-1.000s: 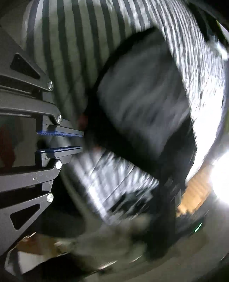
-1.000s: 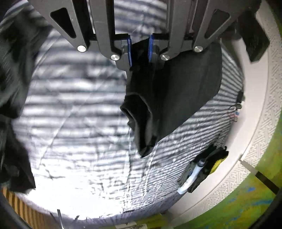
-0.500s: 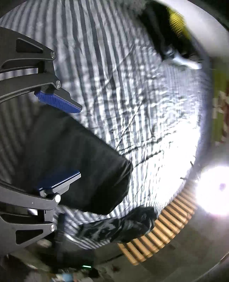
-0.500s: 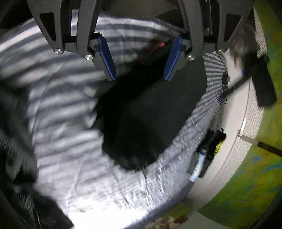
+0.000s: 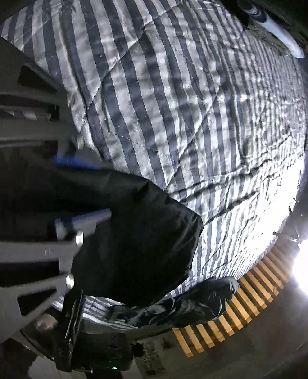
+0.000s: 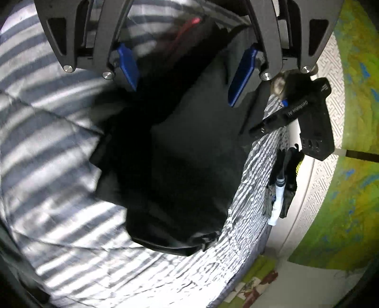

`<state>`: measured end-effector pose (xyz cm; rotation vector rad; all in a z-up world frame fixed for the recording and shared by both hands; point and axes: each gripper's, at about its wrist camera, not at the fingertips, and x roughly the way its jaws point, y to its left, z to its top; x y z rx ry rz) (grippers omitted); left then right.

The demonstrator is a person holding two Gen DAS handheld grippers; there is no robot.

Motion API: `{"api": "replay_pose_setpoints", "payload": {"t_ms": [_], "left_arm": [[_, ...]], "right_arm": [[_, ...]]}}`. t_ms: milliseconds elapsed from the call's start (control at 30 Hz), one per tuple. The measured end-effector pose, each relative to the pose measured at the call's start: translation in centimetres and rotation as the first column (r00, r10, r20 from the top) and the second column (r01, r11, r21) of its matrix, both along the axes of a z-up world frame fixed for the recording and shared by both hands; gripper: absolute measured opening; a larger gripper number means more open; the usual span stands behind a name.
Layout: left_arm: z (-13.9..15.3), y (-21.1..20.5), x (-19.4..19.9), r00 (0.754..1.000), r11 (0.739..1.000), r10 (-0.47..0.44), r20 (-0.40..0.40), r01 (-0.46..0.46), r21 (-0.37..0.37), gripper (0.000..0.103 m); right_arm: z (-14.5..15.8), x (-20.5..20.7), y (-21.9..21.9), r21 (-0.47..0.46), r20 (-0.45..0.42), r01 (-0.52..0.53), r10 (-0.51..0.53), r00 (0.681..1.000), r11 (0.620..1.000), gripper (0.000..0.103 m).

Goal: Fold large clothes

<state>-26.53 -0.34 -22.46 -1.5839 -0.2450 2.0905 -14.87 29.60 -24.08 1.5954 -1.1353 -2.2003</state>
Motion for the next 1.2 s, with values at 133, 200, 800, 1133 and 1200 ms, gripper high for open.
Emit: {"api": "replay_pose_setpoints", "payload": {"t_ms": [133,200,800,1133,1200], "left_arm": [[1.5,-0.5,1.5,0.998,0.998,0.051,-0.039,-0.049,0.039,0.008],[2.9,-0.9,2.9,0.994,0.996,0.078,-0.070,-0.074,0.058,0.007],[2.8,-2.9,6.8,0.970,0.971,0.227,-0.092,-0.233,-0.057,0.057],[0.2,-2.5,5.0,0.962,0.963,0.268,-0.045,-0.266,0.047,0.020],[0.7,-2.5,5.2,0.958,0.959,0.281,-0.057,-0.277,0.065,0.011]], "right_arm": [[0.2,-0.5,0.1,0.047,0.005,-0.045,0.045,0.999,0.998,0.018],[1.2,-0.8,0.3,0.053,-0.016,-0.087,0.087,0.996,0.995,0.012],[4.3,-5.6,-1.7,0.371,-0.047,-0.316,0.358,0.933,0.873,0.050],[1.3,-5.7,-3.9,0.333,-0.027,-0.315,0.343,0.939,0.889,0.052],[1.7,-5.5,-3.2,0.322,-0.038,-0.315,0.345,0.938,0.893,0.039]]}}
